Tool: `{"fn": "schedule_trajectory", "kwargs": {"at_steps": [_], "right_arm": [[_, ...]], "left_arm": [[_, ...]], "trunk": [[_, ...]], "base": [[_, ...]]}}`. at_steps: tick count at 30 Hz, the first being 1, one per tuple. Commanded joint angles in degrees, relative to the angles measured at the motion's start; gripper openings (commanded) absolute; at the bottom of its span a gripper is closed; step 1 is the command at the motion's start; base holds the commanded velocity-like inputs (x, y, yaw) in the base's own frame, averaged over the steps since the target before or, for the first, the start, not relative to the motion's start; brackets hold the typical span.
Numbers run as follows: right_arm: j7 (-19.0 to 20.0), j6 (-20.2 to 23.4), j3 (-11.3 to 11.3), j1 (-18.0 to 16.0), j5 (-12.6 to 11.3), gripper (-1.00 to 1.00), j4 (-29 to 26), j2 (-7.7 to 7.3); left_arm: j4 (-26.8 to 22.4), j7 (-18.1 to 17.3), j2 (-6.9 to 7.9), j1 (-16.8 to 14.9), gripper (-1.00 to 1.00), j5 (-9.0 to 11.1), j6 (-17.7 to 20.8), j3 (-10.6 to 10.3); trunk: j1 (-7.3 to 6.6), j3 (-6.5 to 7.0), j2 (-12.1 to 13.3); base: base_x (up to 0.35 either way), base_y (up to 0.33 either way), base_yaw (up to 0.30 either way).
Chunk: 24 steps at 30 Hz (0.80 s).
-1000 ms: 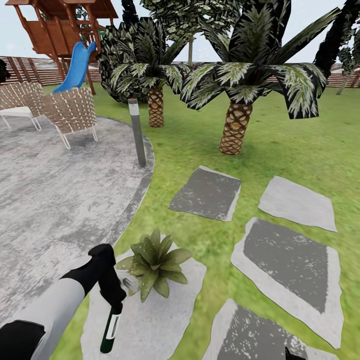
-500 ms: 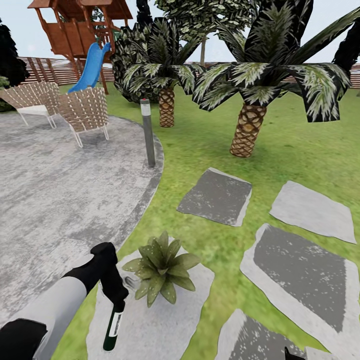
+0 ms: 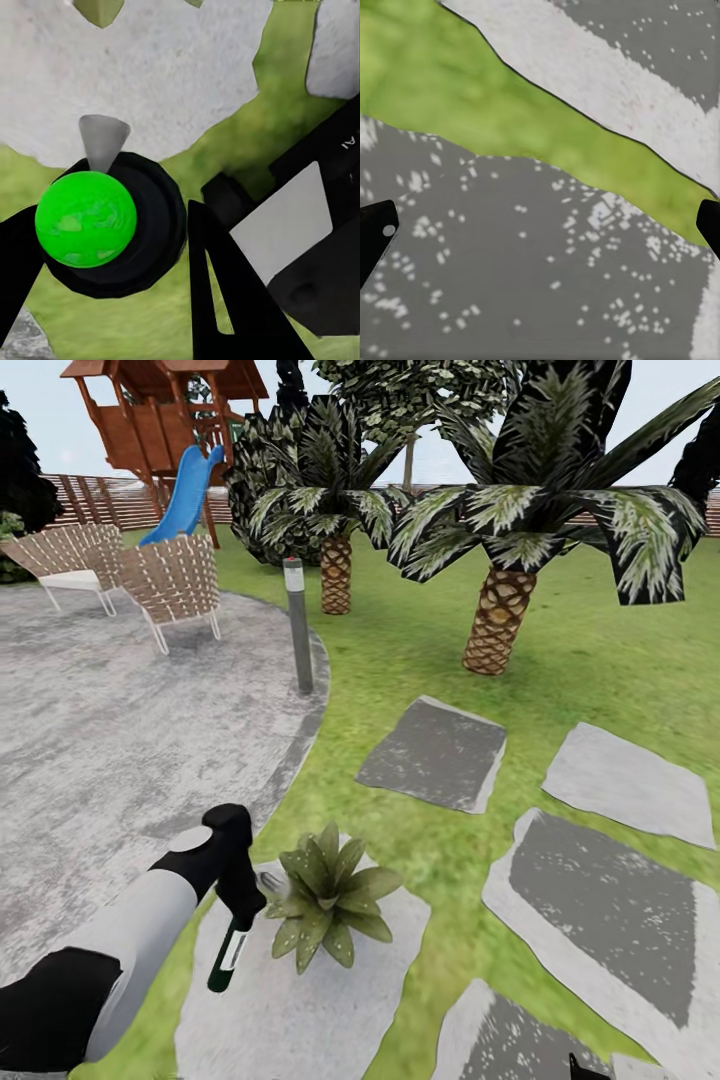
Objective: Pick up the pesticide atomizer in the garden and spray insectifuge to fully cover both potted plants in the garden.
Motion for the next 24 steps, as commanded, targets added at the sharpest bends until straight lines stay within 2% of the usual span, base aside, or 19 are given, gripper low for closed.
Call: {"fn": "schedule_trajectory", "kwargs": {"at_steps": [1,2,5,9,12,15,21,24], "right_arm": [[-0.06,-0.25,-0.41,-0.06,0.61,1.00,0.08,0.02],[-0.03,-0.22,-0.43,-0.06,0.67,1.00,0.09,-0.14],[-0.03,-0.23,-0.42,-0.06,0.69,1.00,0.12,-0.37],[-0.07,-0.25,-0.41,-0.06,0.69,1.00,0.13,-0.48],[-0.08,-0.24,-0.41,-0.06,0.69,1.00,0.16,-0.50],[-0.09,-0.25,-0.49,-0.06,0.69,1.00,0.13,-0.51],[-0.05,-0.25,-0.50,-0.06,0.63,1.00,0.08,-0.51],[-0.09,-0.25,-0.50,-0.06,0.61,1.00,0.08,-0.48]], "left_arm": [[-0.08,-0.55,0.00,0.06,-1.00,-0.28,0.61,-0.21],[3.12,-0.55,-0.53,1.01,-1.00,0.22,0.58,0.18],[6.03,-0.55,-1.02,0.51,-1.00,0.23,0.40,-0.03],[6.60,-0.55,-1.41,-0.08,-1.00,0.19,0.15,-0.29],[6.68,-0.55,-2.90,-0.17,-1.00,0.11,0.01,-0.34],[6.66,-0.55,-3.74,-0.10,-1.00,0.02,-0.01,-0.34],[6.68,-0.55,-3.53,-0.11,-1.00,-0.17,-0.01,-0.43],[6.70,-0.55,-3.90,-0.23,-1.00,-0.31,-0.01,-0.40]], "trunk": [[-0.01,-0.05,-0.02],[-0.01,-0.05,-0.02],[-0.01,-0.05,-0.02],[-0.01,-0.05,-0.02],[-0.01,-0.05,-0.02],[-0.01,-0.05,-0.02],[-0.01,-0.05,-0.02],[-0.01,-0.05,-0.02]], "base": [[0.000,0.000,0.212],[0.000,0.000,0.022],[0.000,0.000,0.009],[0.008,0.000,0.001],[0.217,0.000,0.000],[0.302,0.000,0.000],[0.064,0.000,0.000],[0.003,0.000,0.010]]}}
